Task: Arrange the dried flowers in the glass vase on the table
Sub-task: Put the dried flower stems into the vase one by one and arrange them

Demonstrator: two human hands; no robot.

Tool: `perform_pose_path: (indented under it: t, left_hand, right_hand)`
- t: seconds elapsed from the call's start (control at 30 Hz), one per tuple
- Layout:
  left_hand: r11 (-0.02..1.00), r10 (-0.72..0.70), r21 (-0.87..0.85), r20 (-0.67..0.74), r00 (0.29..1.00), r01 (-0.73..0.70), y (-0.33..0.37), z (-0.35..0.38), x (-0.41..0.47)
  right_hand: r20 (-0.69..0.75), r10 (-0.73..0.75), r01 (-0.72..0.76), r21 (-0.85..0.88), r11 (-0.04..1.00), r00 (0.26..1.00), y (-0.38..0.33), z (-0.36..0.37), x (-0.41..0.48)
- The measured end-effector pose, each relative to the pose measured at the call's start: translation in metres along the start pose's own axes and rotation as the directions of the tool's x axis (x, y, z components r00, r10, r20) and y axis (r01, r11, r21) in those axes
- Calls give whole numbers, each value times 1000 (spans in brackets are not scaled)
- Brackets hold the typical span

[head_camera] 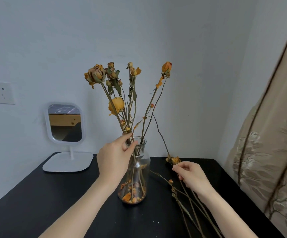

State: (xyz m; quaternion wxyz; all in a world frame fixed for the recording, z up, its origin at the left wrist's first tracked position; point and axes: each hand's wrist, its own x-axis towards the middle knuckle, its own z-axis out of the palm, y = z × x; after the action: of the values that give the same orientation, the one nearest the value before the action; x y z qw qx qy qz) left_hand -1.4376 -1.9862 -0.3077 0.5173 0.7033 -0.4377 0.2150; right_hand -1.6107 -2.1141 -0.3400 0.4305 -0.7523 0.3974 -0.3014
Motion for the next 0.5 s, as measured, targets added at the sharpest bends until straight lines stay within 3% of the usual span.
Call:
perform_pose_path:
  t: [0.1, 0.4, 0.5]
  left_hand:
    - [1000, 0, -17, 16, 1000, 0, -11, -3, -25]
    - [948, -318, 77, 194, 928, 308, -14, 41, -7]
    - [940, -341, 48, 177, 923, 338, -17, 52, 0]
  right_hand:
    - [-18, -15, 15, 24, 1000, 1000, -2, 2, 1]
    - [-105, -29, 52, 223, 974, 994, -23, 12, 8]
    - [-139, -25, 65, 295, 953, 990, -31, 15, 13]
